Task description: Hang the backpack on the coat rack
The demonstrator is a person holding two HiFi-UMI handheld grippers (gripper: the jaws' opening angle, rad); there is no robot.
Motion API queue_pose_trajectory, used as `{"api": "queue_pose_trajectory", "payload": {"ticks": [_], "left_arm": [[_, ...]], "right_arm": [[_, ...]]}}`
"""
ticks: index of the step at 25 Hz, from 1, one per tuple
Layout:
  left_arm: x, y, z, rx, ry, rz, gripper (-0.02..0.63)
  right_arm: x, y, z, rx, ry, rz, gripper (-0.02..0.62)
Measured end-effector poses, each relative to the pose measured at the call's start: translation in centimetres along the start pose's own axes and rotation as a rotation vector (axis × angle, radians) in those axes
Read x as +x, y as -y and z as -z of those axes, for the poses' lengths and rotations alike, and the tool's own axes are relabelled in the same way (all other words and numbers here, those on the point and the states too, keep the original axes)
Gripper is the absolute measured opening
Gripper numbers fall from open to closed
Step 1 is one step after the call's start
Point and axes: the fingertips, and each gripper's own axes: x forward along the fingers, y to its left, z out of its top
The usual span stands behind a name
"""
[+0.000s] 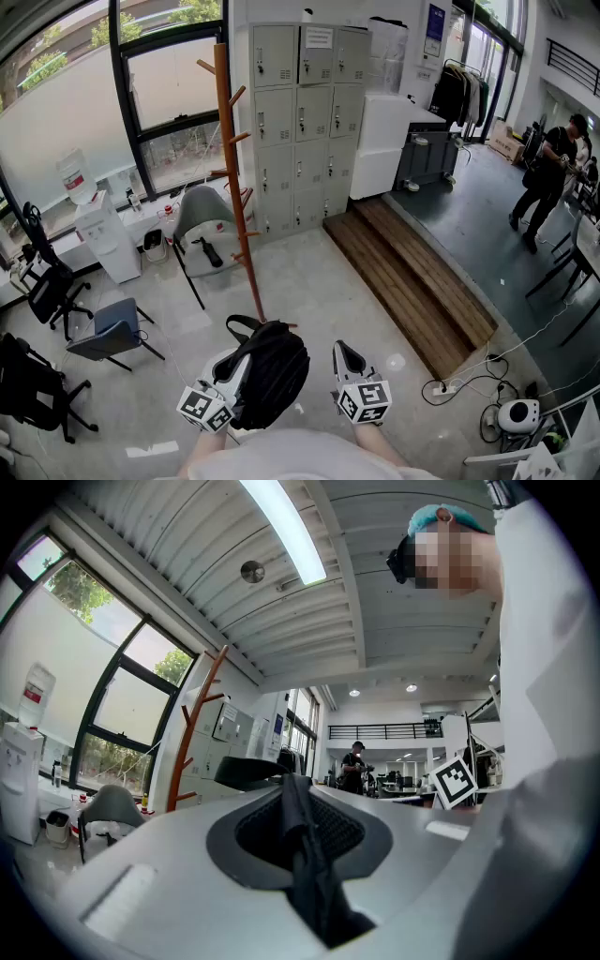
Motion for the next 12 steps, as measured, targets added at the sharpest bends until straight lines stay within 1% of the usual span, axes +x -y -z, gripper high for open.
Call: {"api": "queue_pose_trajectory", "payload": {"ticks": [5,12], "left_arm": [[-0.3,-1.0,0.0,-0.012,-0.006,-0.019,0.063],[-0.5,-1.5,0.1,-0.013,-0.002,-0.002,0.063]], "right_arm": [[0.4,-0.6,0.1,-0.001,-0.006,0.002,0.006],[0.9,-1.3,0.0,-0.006,-0.006,0.006,0.006]]}}
